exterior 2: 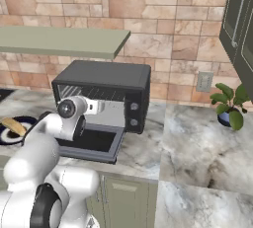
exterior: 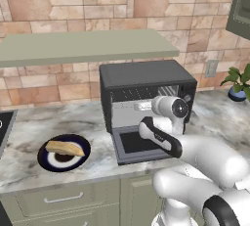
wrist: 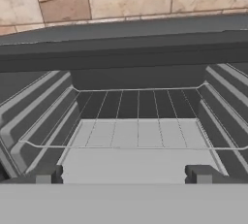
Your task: Pull the toaster oven rack outwards. Pick up the baguette from the plate and place it on the toaster oven rack. Close the toaster oven door fully and set the temperature to the lowest setting.
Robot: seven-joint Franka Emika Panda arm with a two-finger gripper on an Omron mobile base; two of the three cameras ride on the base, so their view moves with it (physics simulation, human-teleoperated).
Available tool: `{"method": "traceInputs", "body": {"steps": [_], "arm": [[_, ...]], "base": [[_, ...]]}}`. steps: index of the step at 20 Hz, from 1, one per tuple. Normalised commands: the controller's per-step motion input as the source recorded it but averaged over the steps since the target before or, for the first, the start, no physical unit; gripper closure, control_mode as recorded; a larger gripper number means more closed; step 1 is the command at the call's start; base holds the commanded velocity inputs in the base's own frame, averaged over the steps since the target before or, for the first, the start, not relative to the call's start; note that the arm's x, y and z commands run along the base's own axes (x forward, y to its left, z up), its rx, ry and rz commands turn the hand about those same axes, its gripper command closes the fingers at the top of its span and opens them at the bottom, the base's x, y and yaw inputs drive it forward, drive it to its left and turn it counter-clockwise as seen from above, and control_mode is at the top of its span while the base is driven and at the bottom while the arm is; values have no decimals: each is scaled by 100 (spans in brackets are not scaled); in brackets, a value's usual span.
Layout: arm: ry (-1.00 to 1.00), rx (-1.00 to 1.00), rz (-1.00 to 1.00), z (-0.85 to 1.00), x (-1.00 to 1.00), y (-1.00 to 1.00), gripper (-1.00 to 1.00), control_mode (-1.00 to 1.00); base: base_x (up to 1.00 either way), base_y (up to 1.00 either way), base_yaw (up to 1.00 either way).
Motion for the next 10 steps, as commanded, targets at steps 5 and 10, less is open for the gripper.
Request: {"method": "traceInputs", "body": {"steps": [5, 10], "arm": [[-8, 13, 0, -13, 8, 0, -100, -100], [-7, 8, 0, -25, 0, 0, -100, -100]], "base": [[0, 0, 0], [0, 0, 0]]}}
